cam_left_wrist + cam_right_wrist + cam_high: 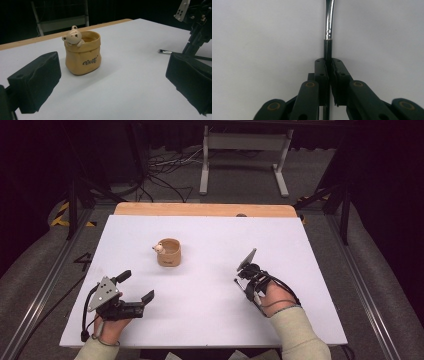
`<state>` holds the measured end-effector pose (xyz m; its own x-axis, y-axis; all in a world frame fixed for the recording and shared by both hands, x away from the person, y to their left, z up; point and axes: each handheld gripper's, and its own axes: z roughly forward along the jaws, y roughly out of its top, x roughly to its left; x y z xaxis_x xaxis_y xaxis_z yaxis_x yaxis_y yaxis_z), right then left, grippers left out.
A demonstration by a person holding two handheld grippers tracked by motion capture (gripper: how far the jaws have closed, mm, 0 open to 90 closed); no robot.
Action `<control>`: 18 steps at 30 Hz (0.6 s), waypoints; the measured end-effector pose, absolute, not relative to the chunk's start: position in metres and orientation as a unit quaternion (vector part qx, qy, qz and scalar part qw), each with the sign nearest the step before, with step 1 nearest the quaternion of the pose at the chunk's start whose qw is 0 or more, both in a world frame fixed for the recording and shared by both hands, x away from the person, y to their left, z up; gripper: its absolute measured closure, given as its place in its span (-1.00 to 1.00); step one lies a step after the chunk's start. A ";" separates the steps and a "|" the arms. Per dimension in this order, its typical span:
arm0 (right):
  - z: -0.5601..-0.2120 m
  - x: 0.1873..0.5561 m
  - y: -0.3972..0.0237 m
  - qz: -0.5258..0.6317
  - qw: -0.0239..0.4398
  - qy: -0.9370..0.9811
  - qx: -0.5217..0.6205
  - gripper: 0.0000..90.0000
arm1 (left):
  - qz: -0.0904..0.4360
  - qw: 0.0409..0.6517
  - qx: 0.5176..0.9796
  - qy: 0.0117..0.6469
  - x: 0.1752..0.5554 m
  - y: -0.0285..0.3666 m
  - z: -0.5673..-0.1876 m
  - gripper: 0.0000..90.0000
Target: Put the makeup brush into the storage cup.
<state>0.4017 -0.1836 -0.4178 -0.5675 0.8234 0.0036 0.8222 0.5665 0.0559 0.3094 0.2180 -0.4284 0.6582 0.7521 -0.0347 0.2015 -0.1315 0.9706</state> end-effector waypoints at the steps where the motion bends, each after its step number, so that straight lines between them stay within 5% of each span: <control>1: -0.413 0.400 -0.183 0.037 0.016 0.886 0.462 0.87 | 0.243 0.569 0.711 0.334 0.310 0.219 -0.428 -0.99; 18: -0.369 0.378 -0.187 0.163 0.086 0.899 0.398 0.87 | 0.231 0.580 0.706 0.335 0.306 0.222 -0.425 -0.92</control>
<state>0.3780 -0.1869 -0.3694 -0.6679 0.7438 -0.0242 0.6880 0.6295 0.3609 0.3057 0.2220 -0.4254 0.6693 0.7404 -0.0620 0.2052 -0.1040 0.9732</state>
